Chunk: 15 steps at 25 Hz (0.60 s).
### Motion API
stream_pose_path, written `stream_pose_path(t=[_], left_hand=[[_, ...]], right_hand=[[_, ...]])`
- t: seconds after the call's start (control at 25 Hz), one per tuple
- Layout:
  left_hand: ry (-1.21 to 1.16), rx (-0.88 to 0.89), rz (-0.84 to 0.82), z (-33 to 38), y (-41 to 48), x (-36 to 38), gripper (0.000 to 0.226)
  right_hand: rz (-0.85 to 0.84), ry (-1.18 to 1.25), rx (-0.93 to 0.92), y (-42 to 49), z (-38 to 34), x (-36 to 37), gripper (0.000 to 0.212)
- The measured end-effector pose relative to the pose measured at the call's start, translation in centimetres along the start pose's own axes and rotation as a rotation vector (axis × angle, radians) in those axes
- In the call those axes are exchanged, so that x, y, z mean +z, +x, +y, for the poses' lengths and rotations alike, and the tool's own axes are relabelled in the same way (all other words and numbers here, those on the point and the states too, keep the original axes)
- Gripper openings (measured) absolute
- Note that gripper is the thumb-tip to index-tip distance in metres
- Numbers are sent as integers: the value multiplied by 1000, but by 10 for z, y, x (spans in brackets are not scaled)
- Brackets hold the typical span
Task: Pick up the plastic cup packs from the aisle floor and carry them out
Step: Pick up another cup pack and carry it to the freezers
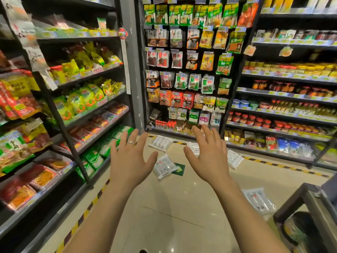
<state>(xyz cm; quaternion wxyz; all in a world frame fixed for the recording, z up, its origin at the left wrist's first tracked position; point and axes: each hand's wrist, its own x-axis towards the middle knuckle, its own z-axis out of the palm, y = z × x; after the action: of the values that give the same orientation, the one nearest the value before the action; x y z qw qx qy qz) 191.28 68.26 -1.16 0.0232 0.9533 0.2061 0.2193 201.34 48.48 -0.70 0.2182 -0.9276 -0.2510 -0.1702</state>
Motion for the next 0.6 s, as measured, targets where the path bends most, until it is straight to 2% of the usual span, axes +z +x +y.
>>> stream_pose_path(t=[0.44, 0.6], left_hand=[[-59, -40, -18, -21, 223, 139, 73], [-60, 0, -101, -30, 298, 193, 72]], right_hand=[[-105, 32, 28, 213, 49, 138, 71], [-143, 23, 13, 296, 58, 190, 71]])
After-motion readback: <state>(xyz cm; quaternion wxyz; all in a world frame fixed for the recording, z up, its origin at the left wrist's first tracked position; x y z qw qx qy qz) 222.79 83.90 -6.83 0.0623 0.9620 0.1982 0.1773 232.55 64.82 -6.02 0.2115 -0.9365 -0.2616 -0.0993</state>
